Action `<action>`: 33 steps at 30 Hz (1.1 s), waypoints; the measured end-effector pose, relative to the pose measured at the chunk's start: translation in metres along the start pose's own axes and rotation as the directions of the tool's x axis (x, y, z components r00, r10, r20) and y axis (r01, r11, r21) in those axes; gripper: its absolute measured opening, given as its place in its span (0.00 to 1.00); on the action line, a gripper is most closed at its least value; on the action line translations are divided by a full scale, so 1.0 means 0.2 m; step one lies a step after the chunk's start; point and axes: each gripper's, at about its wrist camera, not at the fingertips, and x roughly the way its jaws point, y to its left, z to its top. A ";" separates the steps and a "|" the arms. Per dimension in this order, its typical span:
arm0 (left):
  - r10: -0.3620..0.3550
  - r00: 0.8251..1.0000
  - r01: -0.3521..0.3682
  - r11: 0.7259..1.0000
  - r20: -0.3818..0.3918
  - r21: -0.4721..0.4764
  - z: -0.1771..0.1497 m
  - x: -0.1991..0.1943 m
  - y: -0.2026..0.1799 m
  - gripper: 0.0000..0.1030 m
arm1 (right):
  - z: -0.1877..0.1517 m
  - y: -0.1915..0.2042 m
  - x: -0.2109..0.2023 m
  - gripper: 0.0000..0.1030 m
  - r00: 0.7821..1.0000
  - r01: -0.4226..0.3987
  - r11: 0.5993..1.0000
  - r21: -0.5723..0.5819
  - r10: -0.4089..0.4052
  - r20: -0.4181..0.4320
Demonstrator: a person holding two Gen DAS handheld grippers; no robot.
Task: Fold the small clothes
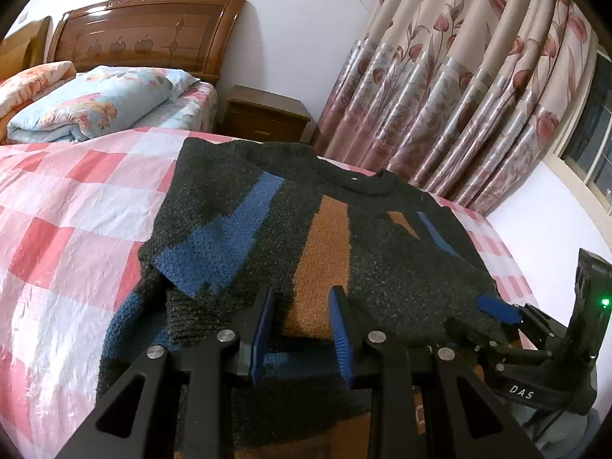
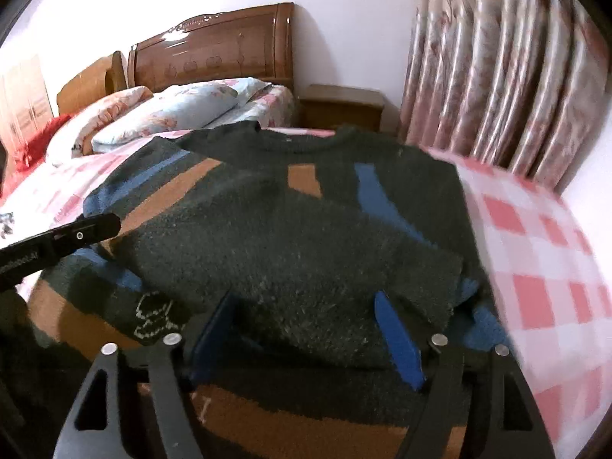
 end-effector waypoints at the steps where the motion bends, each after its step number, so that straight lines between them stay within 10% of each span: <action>1: -0.004 1.000 0.004 1.000 0.000 -0.003 0.01 0.01 0.00 0.29 | 0.00 0.00 0.00 1.00 1.000 0.008 1.000 0.004 -0.008 -0.001; 21: -0.041 0.999 0.041 0.998 0.007 -0.037 0.00 0.01 0.03 0.29 | 0.35 0.24 0.14 1.00 0.998 0.015 0.995 -0.101 -0.009 0.062; 33: -0.046 0.999 0.046 0.998 0.008 -0.040 0.00 0.01 0.04 0.29 | 0.26 0.13 0.21 1.00 1.000 -0.020 0.999 -0.047 0.021 0.014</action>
